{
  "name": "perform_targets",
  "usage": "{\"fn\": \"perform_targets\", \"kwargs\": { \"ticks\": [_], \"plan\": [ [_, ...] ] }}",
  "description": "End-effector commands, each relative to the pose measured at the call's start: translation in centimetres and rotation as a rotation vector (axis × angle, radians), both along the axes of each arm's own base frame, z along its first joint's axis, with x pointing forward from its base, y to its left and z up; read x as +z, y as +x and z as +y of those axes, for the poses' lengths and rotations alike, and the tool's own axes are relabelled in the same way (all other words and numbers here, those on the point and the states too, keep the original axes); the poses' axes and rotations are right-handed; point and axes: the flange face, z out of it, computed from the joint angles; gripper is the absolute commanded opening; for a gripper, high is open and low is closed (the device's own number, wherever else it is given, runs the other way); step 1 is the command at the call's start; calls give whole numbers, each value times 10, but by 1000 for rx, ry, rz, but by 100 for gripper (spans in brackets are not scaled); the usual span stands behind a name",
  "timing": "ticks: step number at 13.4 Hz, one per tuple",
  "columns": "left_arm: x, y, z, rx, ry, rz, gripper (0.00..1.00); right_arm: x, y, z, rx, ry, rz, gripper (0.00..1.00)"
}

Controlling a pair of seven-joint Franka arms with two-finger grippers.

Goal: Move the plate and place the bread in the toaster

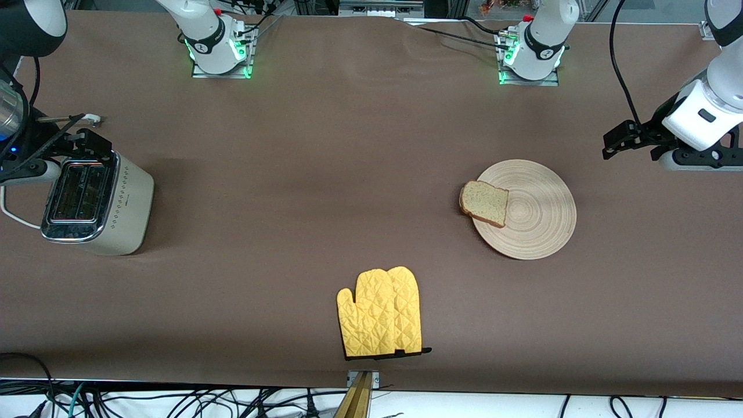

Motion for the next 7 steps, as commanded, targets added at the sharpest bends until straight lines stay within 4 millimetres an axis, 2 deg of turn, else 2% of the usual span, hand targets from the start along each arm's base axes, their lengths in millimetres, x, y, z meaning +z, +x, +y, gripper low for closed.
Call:
{"fn": "perform_targets", "kwargs": {
  "ticks": [1, 7],
  "plan": [
    [5, 4, -5, 3, -24, 5, 100, 4, 2, -3, -9, 19, -6, 100],
    [3, 4, -3, 1, -29, 8, 100, 1, 3, -3, -9, 21, -1, 100]
  ]
}}
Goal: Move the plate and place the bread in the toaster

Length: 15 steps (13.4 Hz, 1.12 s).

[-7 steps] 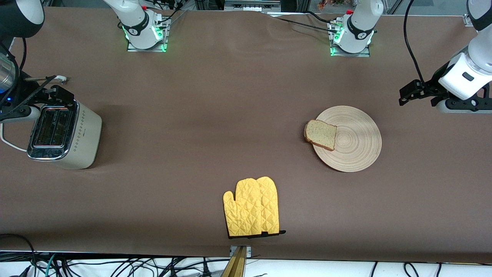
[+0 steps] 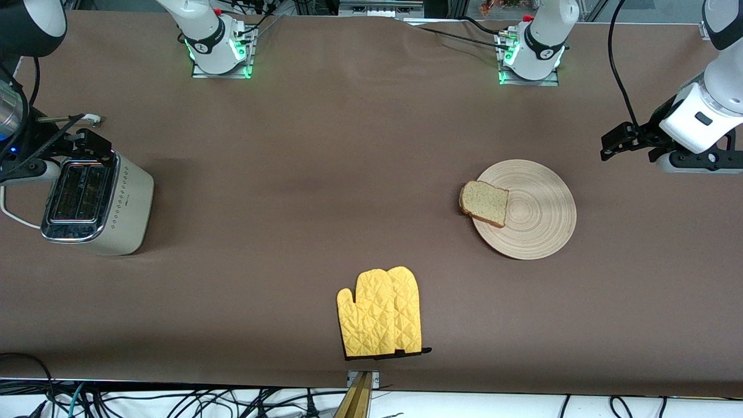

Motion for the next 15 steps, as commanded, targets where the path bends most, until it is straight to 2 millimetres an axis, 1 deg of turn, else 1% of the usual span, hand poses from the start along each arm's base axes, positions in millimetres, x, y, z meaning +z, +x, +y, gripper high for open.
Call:
{"fn": "perform_targets", "kwargs": {
  "ticks": [1, 3, 7, 9, 15],
  "plan": [
    [2, 4, -2, 3, -28, 11, 100, 2, 3, -2, -11, 34, -2, 100],
    [2, 4, -2, 3, -28, 12, 100, 2, 3, -5, -18, 43, -2, 100],
    [0, 4, -2, 6, -28, 17, 100, 2, 3, -4, -19, 43, -2, 100],
    [-7, 7, -1, 8, -31, 29, 100, 2, 3, -3, -19, 43, -2, 100],
    [-6, 7, 0, 9, -29, 28, 100, 3, 2, -2, -18, 43, -4, 100]
  ]
}}
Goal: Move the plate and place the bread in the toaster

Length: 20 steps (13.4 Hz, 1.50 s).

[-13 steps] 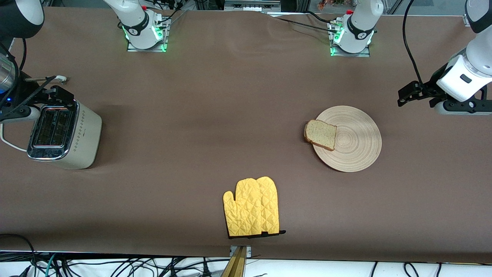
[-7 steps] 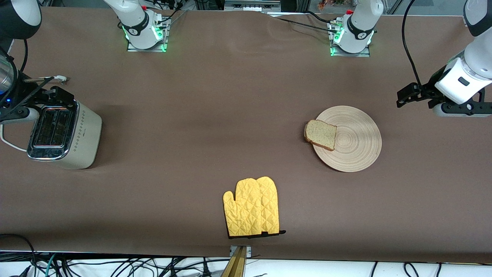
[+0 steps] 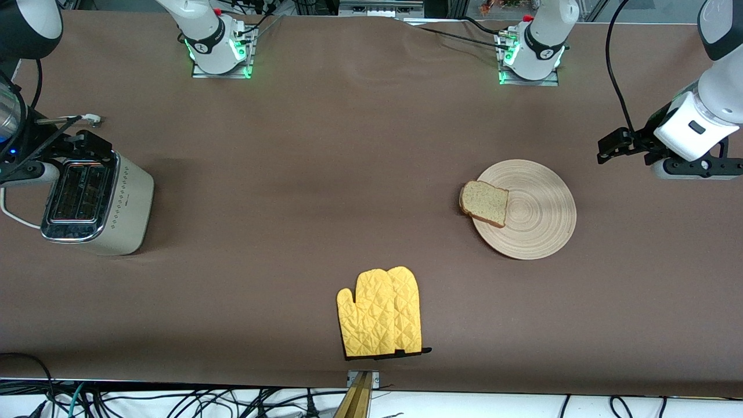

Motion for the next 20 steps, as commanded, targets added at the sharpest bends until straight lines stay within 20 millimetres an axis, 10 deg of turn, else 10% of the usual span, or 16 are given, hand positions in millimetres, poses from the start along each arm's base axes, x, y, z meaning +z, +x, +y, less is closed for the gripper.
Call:
{"fn": "perform_targets", "kwargs": {
  "ticks": [1, 20],
  "plan": [
    [6, 3, 0, 9, -27, 5, 100, 5, 2, 0, -7, 17, -8, 100],
    [1, 5, 16, 33, -31, 14, 100, 6, 2, -2, -7, 17, -9, 100]
  ]
}}
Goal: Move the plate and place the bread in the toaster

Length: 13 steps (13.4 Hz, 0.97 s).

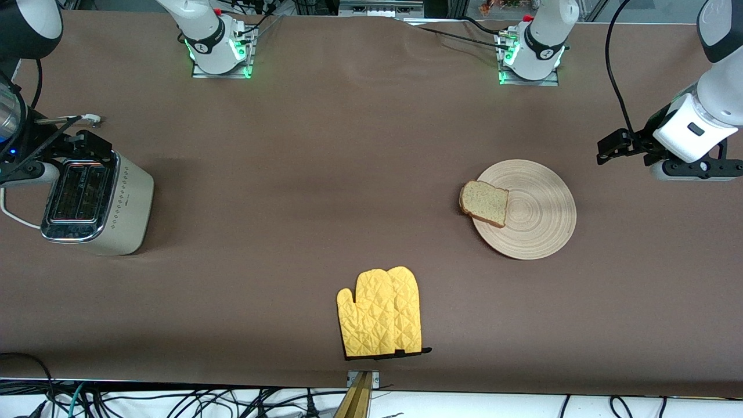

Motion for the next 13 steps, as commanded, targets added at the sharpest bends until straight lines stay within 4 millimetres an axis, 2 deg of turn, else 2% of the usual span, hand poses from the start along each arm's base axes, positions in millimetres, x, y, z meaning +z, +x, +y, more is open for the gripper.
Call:
{"fn": "perform_targets", "kwargs": {
  "ticks": [1, 4, 5, 7, 9, 11, 13],
  "plan": [
    [-4, 7, 25, 47, -32, 22, 100, 6, 2, -1, -6, 17, -9, 100],
    [-19, 12, 65, 42, -103, 40, 100, 6, 2, -2, -7, 17, -9, 100],
    [-29, 14, 85, 40, -170, 44, 100, 6, 2, -1, -6, 17, -9, 100],
    [-61, 18, 137, 69, -314, 53, 100, 5, 2, -1, -6, 17, -7, 100],
    [-109, 19, 189, 34, -454, 48, 100, 5, 2, -2, -7, 17, -7, 100],
    [-163, 14, 232, 9, -568, 45, 100, 6, 2, -2, -7, 17, -9, 100],
    [-227, 7, 261, -14, -695, 40, 100, 5, 2, -1, -6, 17, -7, 100]
  ]
}}
